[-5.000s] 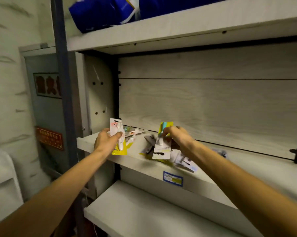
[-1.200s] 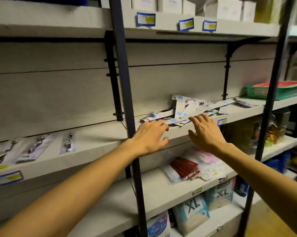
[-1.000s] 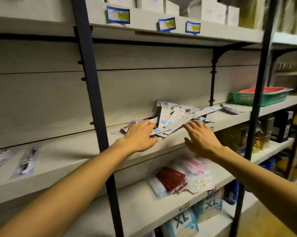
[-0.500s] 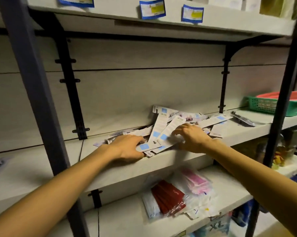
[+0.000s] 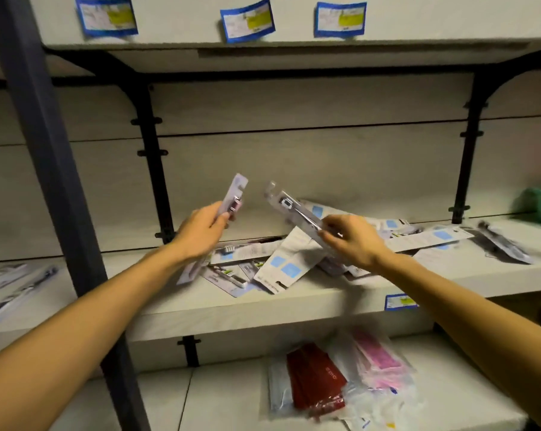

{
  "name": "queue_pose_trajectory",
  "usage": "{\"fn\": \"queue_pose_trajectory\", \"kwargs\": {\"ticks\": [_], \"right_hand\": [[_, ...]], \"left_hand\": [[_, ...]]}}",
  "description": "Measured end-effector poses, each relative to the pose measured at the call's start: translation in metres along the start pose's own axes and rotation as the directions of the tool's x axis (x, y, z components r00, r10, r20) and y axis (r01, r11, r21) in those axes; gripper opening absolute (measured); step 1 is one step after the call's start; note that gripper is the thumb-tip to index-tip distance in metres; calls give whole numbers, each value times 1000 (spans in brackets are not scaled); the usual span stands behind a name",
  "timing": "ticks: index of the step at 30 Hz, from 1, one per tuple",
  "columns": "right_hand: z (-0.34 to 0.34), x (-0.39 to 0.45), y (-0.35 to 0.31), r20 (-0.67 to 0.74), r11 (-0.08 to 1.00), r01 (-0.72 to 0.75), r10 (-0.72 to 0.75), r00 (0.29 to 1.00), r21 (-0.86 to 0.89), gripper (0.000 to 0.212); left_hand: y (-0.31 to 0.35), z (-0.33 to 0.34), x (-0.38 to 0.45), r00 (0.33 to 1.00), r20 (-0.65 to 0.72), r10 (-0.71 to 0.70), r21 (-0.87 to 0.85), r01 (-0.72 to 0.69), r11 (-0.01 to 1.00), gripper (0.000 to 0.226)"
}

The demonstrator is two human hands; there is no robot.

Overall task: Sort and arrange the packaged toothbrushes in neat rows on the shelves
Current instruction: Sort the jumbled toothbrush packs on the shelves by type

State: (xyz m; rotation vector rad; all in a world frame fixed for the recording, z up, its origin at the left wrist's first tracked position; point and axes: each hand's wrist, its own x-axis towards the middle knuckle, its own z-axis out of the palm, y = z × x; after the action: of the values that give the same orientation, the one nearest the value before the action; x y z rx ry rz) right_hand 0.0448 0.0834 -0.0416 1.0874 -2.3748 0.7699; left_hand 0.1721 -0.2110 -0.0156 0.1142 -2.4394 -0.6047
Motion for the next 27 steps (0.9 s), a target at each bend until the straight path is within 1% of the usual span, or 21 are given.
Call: {"fn": "queue_pose_trajectory", "kwargs": {"ticks": [2, 4, 7, 12, 16, 21, 22, 24, 25, 27], "right_hand": [[-2, 3, 5, -67, 996, 12, -6, 998, 88, 23], [-3, 4, 7, -119, 982, 17, 6, 993, 190, 19], [-4, 4, 9, -117, 924, -16, 66, 991, 382, 20], [-1, 3, 7, -79, 778, -46, 123, 989, 627, 12], [4, 5, -3, -33, 587, -119, 241, 970, 801, 16], [14, -5, -23, 53, 458, -192, 299, 953, 868, 14], [16, -7, -28, 76, 447, -210, 299, 951, 869, 14], [20, -10, -39, 98, 452, -223, 284, 954, 863, 11], [21, -11, -45, 96, 455, -217, 275, 957, 863, 11], [24, -12, -60, 87, 468, -206, 264, 961, 859, 13]], "left_hand": [[15, -2, 3, 995, -98, -30, -51, 25, 998, 23], [31, -1, 5, 986, -163, -39, -86, 25, 996, 27], [54, 3, 7, 971, -228, -73, -181, 32, 983, 29], [80, 16, 10, 960, -216, -180, -414, 77, 907, 29], [89, 26, 1, 942, -201, -270, -561, 115, 819, 34], [80, 30, -19, 901, -154, -406, -638, 223, 737, 34], [76, 27, -24, 898, -138, -418, -643, 240, 728, 34], [68, 20, -33, 898, -113, -425, -654, 255, 712, 43], [65, 15, -39, 899, -100, -426, -660, 261, 705, 47], [57, 4, -51, 898, -83, -432, -654, 278, 704, 47]]}}
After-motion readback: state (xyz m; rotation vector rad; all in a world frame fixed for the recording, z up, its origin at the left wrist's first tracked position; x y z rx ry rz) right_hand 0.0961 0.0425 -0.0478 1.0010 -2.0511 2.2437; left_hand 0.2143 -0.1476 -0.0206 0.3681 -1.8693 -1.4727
